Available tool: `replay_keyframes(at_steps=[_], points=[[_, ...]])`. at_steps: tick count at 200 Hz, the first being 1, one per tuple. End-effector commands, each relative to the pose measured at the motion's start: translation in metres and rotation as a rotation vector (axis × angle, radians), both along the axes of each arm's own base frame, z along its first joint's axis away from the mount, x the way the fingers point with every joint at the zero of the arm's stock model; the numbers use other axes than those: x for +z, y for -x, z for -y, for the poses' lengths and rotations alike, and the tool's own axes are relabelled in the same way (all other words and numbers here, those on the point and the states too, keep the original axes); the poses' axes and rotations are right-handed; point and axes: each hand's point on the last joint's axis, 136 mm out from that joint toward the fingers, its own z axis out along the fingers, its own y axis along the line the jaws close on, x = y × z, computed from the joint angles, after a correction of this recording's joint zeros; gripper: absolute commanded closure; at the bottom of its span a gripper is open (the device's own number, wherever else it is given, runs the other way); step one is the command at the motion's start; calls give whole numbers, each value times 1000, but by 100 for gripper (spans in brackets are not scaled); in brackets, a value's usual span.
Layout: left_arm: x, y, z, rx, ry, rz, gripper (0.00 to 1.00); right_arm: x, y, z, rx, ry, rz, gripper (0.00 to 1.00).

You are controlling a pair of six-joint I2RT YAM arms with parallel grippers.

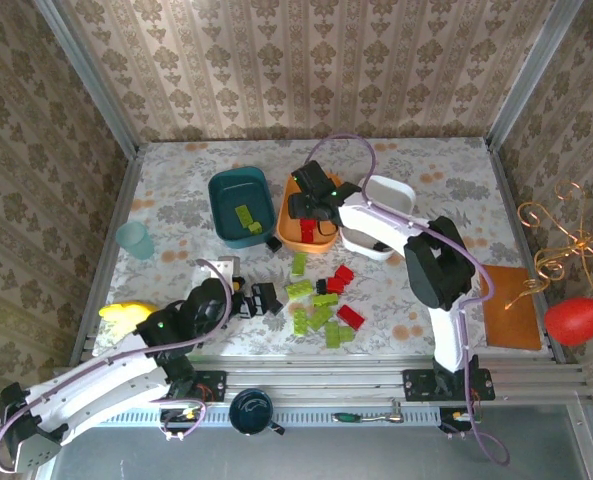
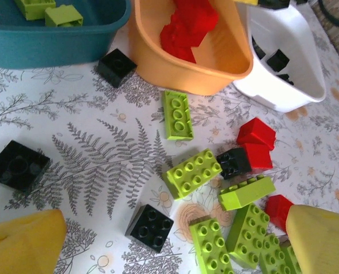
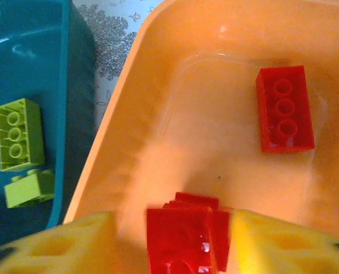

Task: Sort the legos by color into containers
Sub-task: Place the lego in the container, then pick up the lego from the middle-left of the table.

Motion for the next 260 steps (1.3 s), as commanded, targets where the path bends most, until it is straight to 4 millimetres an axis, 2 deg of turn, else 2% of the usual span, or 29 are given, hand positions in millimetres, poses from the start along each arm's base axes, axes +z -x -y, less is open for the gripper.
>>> replay_keyframes(at_steps=[1,29,63,92,112,145,148,190,220,260], points=[[-13,7,-3,-6,-19,-42,0,26,-1,-3,14,-11,16,31],[-19,9,-4,-17,-33,-56,0,56,9,-2,33,-47,64,28],[-24,10,3,-53,-83,-80,2,71,47,1,76,-92,98,27],[-43,12,14,-105,-190,-158,11,63,87,11,100,-106,91,27],[-60,15,19,-135,-270,-206,12,48,113,27,90,-117,68,27],[-84,14,26,-177,-396,-247,20,24,143,55,44,-125,39,27],[-86,14,26,-180,-411,-252,21,31,146,58,40,-138,55,27],[-105,9,30,-196,-531,-290,31,33,161,80,3,-141,77,26],[-111,1,32,-204,-593,-273,31,37,166,86,-11,-153,93,26],[-124,-10,38,-214,-631,-279,39,41,169,91,-18,-154,103,26]])
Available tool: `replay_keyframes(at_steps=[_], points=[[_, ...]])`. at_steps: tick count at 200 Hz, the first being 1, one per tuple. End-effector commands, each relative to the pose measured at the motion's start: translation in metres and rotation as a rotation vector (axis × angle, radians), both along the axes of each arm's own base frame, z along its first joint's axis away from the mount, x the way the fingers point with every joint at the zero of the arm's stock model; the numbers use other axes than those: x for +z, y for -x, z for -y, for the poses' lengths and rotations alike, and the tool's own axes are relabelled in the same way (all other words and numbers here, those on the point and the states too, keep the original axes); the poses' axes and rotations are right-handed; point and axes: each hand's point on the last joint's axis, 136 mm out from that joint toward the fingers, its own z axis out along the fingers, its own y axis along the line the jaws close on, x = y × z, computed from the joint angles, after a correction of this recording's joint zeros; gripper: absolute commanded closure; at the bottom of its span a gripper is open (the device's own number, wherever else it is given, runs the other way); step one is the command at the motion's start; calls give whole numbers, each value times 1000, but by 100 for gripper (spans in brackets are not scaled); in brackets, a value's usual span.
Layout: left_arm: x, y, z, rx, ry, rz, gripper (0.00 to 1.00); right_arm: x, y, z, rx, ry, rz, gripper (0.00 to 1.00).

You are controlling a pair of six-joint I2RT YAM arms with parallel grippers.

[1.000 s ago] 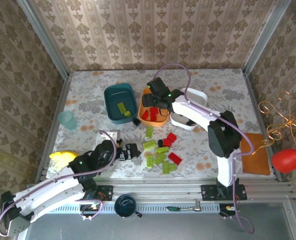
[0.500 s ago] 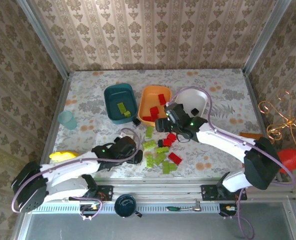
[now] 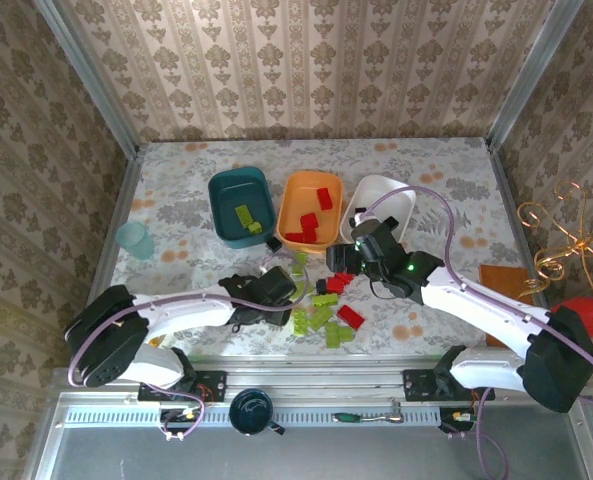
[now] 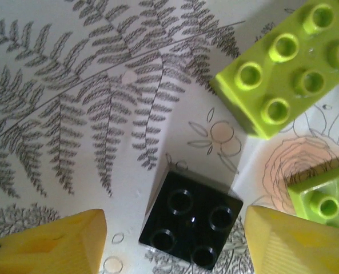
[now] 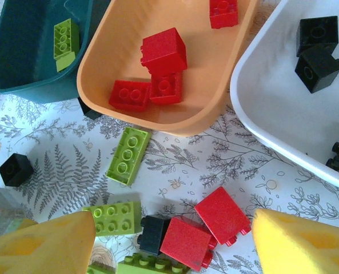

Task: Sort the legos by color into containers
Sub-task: Pick up the lego from the middle-left of the table, then place the lego in the container.

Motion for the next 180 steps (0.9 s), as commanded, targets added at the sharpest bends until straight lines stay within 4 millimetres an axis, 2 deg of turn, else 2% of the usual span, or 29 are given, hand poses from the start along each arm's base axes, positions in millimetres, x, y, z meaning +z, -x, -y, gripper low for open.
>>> replay_keyframes(at_steps=[1,28,53,73,94,120,132,164,180], points=[[-2,-9,2,-25,-31,21,39,6,-1,9,-44,-5,22,26],[-8,-13,3,-23,-30,21,47,7,1,13,-49,-4,30,26],[-3,-11,6,-26,-12,25,57,8,4,18,-58,7,37,26],[9,-9,9,-31,25,39,62,7,6,25,-76,15,44,26],[34,-11,24,-50,99,64,65,8,11,35,-107,13,59,26],[77,-25,62,-107,218,117,66,6,20,53,-162,10,79,26],[98,-37,86,-140,264,146,66,5,25,62,-187,6,88,25],[135,-74,152,-217,369,191,67,2,38,78,-217,1,92,25],[144,-96,182,-238,415,197,67,1,43,84,-225,7,88,25]])
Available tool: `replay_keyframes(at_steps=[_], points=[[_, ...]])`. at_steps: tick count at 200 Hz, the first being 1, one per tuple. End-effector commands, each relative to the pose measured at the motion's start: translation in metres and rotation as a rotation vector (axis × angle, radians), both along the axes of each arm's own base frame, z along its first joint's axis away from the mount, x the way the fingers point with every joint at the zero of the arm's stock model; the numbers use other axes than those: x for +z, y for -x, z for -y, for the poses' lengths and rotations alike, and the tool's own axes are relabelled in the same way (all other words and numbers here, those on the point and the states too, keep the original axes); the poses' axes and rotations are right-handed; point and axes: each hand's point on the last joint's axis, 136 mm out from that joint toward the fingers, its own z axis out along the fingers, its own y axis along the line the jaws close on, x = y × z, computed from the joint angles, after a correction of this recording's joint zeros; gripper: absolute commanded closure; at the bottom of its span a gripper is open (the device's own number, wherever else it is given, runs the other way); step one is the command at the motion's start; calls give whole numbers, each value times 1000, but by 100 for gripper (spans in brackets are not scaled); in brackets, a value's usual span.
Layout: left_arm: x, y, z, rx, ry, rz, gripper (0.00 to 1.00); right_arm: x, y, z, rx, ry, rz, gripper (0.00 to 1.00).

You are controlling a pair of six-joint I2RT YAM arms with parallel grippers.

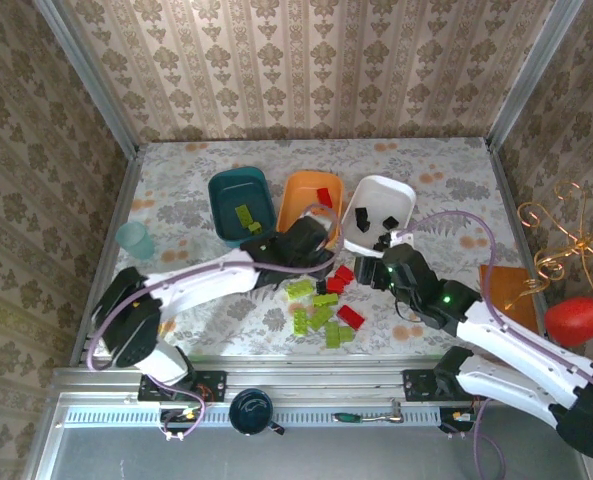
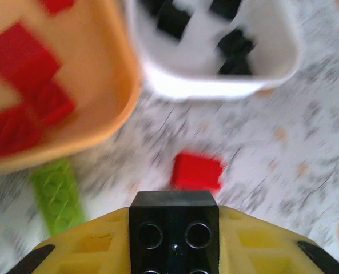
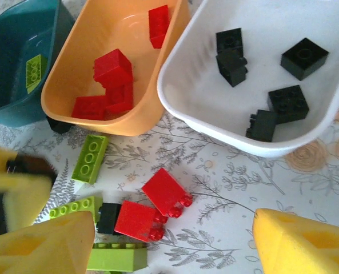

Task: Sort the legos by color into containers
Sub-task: Place the lego in the container.

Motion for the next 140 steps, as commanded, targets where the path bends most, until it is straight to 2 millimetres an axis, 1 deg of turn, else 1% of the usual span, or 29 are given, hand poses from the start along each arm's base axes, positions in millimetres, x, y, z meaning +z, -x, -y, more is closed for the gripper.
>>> replay_keyframes(at_steps=[1,15,40,43,73,90,103,121,140], points=[[16,-25,41,-85,67,26,67,-4,7,20,-68,27,-10,25],[19,-44,64,-98,99,21,67,-6,11,24,-72,32,-16,25],[19,-74,96,-110,137,15,67,-8,17,29,-76,27,-24,25],[16,-78,99,-110,137,12,67,-9,18,29,-76,27,-25,25],[3,-99,130,-114,175,-29,65,-11,20,28,-70,15,-34,25],[-2,-108,140,-106,209,-62,60,-12,21,27,-63,12,-38,25],[-5,-114,144,-97,244,-90,52,-14,22,26,-59,13,-43,25],[2,-119,145,-89,301,-108,41,-17,23,24,-44,7,-50,25],[19,-119,139,-81,353,-100,33,-22,24,18,-16,2,-61,25]])
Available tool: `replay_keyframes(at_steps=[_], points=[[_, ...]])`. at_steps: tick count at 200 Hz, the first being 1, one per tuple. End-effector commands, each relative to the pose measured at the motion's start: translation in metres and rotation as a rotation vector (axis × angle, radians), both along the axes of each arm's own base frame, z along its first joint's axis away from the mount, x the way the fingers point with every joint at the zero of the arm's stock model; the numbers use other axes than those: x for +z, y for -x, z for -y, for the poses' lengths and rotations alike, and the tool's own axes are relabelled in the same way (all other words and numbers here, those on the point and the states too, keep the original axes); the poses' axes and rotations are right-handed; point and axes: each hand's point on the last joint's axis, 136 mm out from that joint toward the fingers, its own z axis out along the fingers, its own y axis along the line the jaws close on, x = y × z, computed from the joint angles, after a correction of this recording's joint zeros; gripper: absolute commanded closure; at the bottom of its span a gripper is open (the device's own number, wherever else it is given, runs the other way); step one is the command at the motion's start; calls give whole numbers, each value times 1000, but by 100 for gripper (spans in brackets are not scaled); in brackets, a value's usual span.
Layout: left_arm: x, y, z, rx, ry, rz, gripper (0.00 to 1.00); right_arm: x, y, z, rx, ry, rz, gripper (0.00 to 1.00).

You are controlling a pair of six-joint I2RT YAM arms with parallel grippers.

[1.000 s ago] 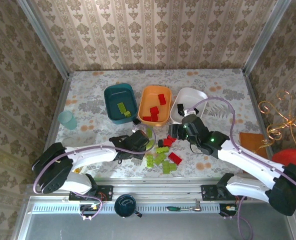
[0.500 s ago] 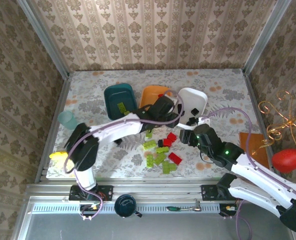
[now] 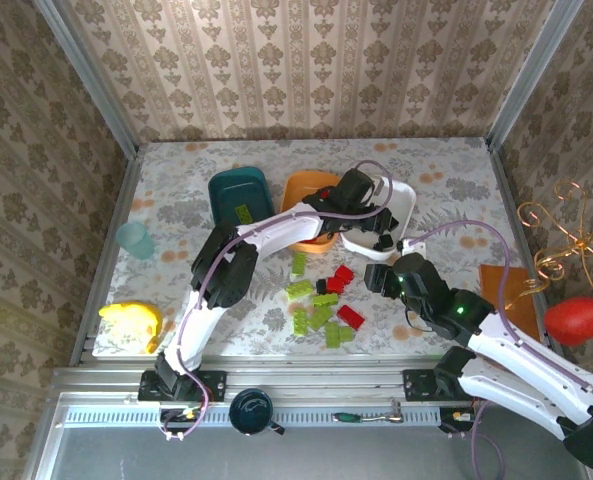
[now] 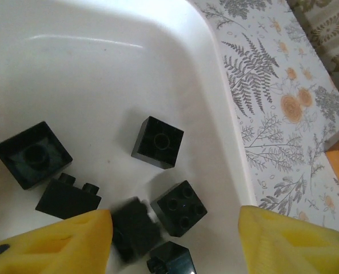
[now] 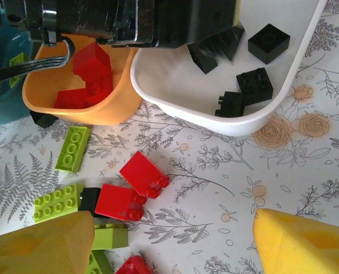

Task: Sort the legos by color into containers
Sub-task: Place the lego in the container, then pick up the lego from the bottom-center of the table.

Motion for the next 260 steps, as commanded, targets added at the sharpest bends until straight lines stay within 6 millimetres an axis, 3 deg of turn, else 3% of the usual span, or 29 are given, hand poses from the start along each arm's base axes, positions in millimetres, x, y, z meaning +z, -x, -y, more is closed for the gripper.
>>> replay_keyframes(at_steps=[1,36,53,71,106,118,153,217,260], points=[[47,-4,1,2,141,12,33,-11,4,-2,15,-7,-31,25],[100,15,-24,10,261,73,25,-25,7,-25,127,-19,-88,26],[118,32,-45,17,297,100,22,-39,11,-39,204,-3,-152,29],[124,51,-72,38,314,118,19,-55,17,-51,272,43,-206,31],[107,93,-130,104,289,129,11,-79,29,-61,347,170,-284,30],[100,105,-149,133,276,133,0,-87,33,-61,356,204,-318,29],[88,135,-196,195,234,150,0,-102,40,-62,382,273,-366,28],[60,157,-237,259,176,128,0,-105,40,-84,446,291,-365,26],[58,161,-251,286,162,138,0,-117,40,-76,409,342,-405,30]])
